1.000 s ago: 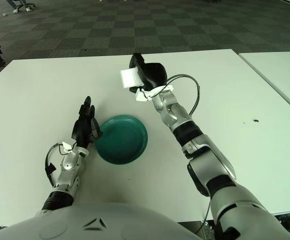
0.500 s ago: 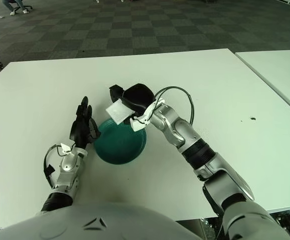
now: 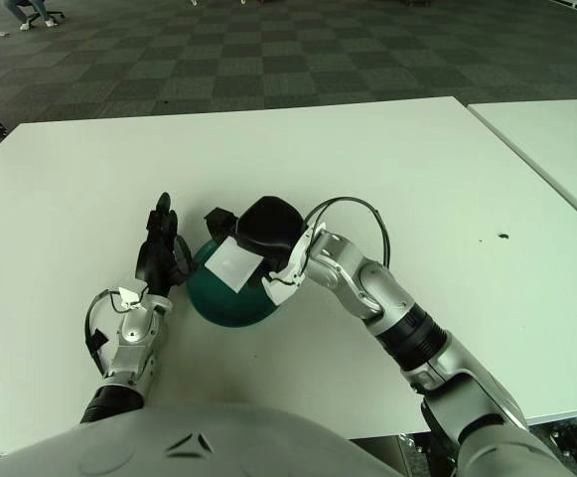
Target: Put the charger into the plate.
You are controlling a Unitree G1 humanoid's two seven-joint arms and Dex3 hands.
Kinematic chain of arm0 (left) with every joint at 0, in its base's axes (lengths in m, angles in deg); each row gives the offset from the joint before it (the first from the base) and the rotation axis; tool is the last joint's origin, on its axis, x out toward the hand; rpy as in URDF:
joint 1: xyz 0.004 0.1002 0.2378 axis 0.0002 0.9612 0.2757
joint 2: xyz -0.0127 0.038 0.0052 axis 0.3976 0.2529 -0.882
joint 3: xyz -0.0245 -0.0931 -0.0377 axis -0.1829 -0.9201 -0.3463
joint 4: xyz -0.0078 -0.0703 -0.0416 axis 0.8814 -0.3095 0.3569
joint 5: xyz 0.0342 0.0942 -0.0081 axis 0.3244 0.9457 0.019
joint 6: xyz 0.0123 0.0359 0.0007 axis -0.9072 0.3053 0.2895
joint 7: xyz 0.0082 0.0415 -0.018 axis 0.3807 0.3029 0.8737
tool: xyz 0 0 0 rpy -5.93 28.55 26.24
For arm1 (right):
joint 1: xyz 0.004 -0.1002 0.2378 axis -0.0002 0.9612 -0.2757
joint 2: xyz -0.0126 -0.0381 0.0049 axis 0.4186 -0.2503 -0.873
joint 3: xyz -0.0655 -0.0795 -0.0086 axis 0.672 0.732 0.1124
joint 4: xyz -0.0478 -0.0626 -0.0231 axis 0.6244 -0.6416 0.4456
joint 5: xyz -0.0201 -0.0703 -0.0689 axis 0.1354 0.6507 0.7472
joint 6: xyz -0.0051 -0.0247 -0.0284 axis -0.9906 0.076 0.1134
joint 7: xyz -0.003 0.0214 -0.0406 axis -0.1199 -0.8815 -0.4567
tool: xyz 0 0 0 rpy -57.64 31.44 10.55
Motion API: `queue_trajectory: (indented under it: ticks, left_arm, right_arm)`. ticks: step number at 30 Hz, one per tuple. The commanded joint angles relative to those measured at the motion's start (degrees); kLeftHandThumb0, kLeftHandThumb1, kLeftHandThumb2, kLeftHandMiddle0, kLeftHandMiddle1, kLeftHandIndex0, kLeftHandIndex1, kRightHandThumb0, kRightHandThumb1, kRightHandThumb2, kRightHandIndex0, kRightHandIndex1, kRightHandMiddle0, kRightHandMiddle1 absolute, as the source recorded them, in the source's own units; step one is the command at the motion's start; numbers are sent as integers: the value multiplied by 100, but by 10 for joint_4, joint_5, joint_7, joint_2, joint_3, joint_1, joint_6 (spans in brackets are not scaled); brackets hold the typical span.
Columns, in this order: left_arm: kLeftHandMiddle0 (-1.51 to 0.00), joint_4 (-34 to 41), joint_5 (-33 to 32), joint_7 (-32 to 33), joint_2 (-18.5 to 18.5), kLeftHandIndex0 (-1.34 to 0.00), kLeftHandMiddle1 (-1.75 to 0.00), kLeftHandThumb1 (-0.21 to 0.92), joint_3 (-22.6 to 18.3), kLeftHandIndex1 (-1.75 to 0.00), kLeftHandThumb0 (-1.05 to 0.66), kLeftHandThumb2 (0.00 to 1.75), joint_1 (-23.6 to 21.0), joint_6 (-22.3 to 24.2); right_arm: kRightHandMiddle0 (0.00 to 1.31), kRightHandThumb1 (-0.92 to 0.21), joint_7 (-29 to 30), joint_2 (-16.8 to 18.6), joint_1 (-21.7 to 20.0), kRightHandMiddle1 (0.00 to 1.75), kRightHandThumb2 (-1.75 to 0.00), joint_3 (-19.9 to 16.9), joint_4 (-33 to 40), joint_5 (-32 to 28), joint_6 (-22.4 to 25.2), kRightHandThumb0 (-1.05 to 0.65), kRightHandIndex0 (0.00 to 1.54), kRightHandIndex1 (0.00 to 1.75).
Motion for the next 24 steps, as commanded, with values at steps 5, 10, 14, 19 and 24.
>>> queue_trajectory:
  ticks: [5, 10, 14, 19, 24]
  left_arm:
    - [-6, -36, -8, -9, -1, 0, 0, 92, 0, -23, -95, 113, 66, 2]
    - [-6, -37, -21, -20, -3, 0, 0, 92, -3, -21, -95, 113, 63, 5]
    - [-6, -39, -25, -26, -4, 0, 0, 92, -5, -21, -95, 113, 61, 7]
    - [-6, -42, -25, -31, -4, 0, 0, 92, -7, -21, -95, 112, 58, 6]
    - [-6, -39, -23, -33, -6, 0, 0, 92, -7, -22, -96, 112, 58, 5]
  right_arm:
    - [55, -40, 19, -11, 3, 175, -121, 8, -38, 28, -60, -45, 105, 175]
    - [52, -43, 25, -9, -5, 175, -117, 21, -73, 60, -83, -44, 109, 175]
    - [50, -46, 31, -3, -10, 175, -113, 23, -91, 65, -98, -43, 112, 175]
    - [48, -49, 35, 2, -20, 175, -110, 25, -115, 67, -117, -43, 114, 175]
    - [48, -51, 32, 11, -32, 173, -106, 27, -144, 72, -121, -42, 114, 175]
